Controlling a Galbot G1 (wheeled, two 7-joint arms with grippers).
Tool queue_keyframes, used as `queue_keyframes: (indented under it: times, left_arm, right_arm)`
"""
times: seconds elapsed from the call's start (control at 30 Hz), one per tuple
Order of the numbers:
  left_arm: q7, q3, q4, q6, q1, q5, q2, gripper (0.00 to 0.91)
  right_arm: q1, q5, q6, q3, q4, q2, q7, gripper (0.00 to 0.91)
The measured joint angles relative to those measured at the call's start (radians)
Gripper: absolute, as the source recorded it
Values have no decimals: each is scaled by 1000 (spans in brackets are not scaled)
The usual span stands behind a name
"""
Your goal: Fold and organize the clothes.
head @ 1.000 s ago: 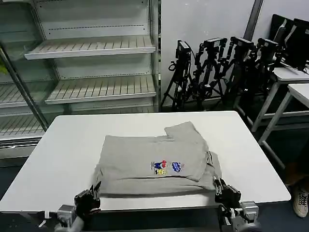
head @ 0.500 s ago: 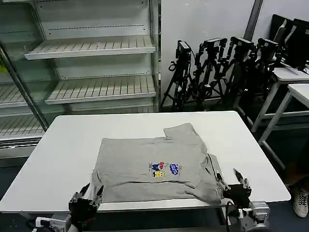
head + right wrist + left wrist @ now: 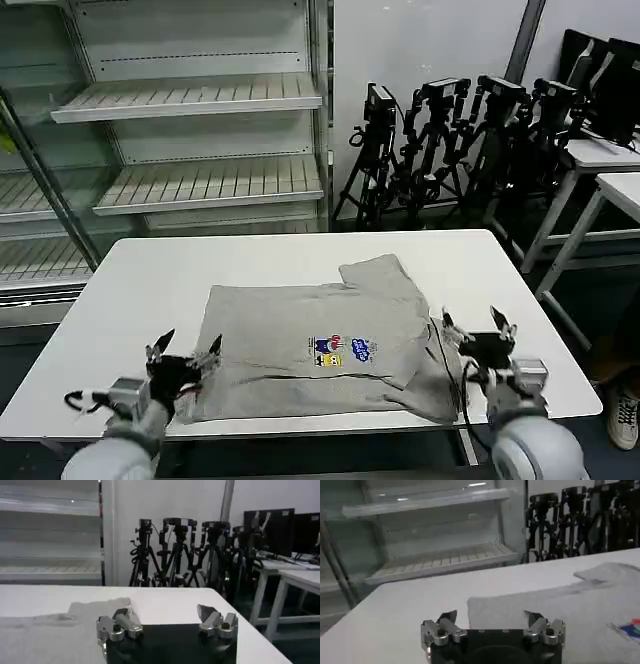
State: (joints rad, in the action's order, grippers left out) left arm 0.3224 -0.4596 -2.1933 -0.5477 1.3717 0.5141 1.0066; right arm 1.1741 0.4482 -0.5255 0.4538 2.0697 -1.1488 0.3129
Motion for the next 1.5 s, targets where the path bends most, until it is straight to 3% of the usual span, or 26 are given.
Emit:
queue_keyframes:
  times: [0.63, 1.27, 1.3, 1.33, 1.37, 1.43, 1.47, 1.5]
  left_arm:
    - [11, 289, 482, -25, -513, 57, 48, 907]
    - [10, 342, 692, -28, -660, 145, 57, 907]
    - [9, 342, 695, -28, -660, 148, 57, 867]
    - [7, 342, 697, -28, -660, 151, 55, 645]
    - [5, 342, 699, -28, -660, 153, 55, 403]
    - [4, 343, 702, -27, -659, 156, 53, 212]
    - [3, 343, 703, -27, -658, 157, 52, 111]
    - [2, 343, 704, -27, -657, 158, 52, 60]
  right_arm:
    - [-518, 8, -38, -200, -582, -100, -22, 907]
    - [-706, 6, -49, -266, -918, -208, -65, 907]
    - [-709, 6, -48, -269, -928, -212, -69, 907]
    - [-713, 6, -47, -272, -938, -215, -74, 907]
    - [-715, 6, -46, -275, -946, -218, -77, 877]
    - [-719, 7, -46, -280, -959, -224, -85, 595]
    - [-720, 8, -46, -281, -965, -227, -89, 242]
    - [-721, 11, -46, -283, -971, -230, -92, 10]
